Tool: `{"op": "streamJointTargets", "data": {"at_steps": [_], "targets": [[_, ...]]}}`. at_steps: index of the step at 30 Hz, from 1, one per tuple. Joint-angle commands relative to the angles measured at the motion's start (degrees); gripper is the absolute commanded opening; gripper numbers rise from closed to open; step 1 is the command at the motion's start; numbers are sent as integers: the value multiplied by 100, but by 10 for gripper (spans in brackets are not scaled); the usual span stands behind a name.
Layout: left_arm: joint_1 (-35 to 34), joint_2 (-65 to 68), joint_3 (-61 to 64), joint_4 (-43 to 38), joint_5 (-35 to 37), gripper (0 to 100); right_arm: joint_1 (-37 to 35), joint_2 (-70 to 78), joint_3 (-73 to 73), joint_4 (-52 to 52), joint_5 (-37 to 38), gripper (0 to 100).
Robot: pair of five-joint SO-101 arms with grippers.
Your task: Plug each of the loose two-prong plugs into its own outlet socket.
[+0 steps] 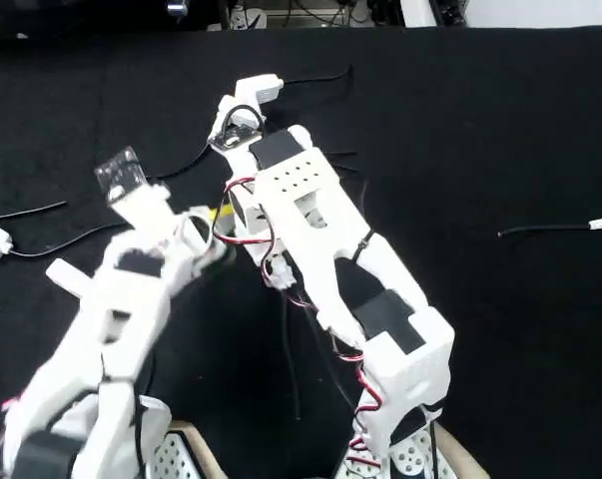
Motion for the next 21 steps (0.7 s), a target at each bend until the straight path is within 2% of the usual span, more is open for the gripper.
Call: {"op": "streamJointTargets", "data": {"at_steps": [1, 5, 8, 14, 21], "targets": [[224, -1363, 884, -835, -220, 332, -97, -347, -110, 88, 26, 14], [637, -2268, 1982, -1873, -668, 332, -97, -470, -163, 185, 202, 14], [778, -2716, 2492, -2303, -905, 330, -255, -681, -154, 185, 237, 15], [796, -2567, 2510, -2347, -932, 330, -615, -1068, -154, 202, 185, 15], [892, -1758, 2114, -2338, -941, 330, -536, -1103, -154, 220, 220, 15]]}}
